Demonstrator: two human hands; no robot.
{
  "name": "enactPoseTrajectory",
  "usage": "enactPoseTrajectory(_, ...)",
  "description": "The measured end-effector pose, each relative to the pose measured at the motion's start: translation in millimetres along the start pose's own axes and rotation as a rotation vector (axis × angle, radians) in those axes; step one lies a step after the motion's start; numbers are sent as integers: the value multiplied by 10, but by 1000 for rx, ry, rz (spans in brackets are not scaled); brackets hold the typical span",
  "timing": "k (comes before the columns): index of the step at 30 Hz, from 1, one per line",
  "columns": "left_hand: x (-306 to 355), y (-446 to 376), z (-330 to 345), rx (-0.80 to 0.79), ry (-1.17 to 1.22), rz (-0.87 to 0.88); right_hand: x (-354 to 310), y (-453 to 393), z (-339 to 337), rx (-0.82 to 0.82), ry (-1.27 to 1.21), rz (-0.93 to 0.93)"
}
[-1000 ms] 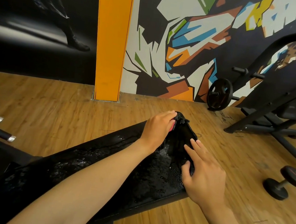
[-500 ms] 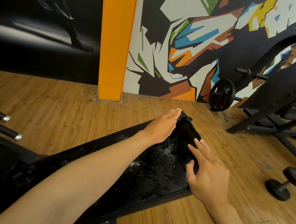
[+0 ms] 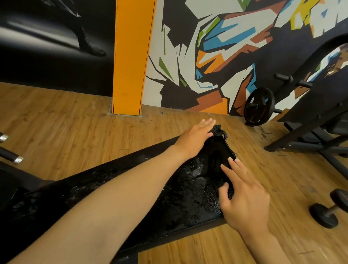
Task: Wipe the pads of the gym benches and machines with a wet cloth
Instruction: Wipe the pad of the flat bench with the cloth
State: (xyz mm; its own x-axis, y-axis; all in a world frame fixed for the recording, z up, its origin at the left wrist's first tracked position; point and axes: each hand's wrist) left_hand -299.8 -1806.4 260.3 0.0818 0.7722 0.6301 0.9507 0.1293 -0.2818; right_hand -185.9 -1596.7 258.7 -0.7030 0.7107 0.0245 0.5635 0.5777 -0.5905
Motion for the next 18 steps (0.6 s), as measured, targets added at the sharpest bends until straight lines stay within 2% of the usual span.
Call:
enactPoseTrajectory(2, 35, -20, 14, 17, 35, -20, -2, -1, -8, -1, 1, -1)
enactPoseTrajectory(6, -102, 315, 75, 29, -25, 132, -18, -5, -20, -10, 2, 7)
enactPoseTrajectory(8, -186, 427, 113, 24, 29, 167, -25, -5, -25, -9, 4, 14)
enactPoseTrajectory(15, -18, -104, 98, 49, 214, -2, 4, 0, 12, 4, 3, 5)
enactPoseTrajectory(18, 7, 43, 117, 57, 218, 23, -2, 5, 13, 10, -2, 10)
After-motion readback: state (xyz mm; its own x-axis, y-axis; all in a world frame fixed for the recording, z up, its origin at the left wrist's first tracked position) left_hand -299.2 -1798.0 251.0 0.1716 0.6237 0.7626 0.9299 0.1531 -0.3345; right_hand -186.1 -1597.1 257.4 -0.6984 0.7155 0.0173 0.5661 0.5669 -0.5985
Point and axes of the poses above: each hand's wrist, its own y-axis away from the middle knuckle, its own z-axis out of the palm, x = y × z, and after that the axes turned 14 degrees about -z, right-handed
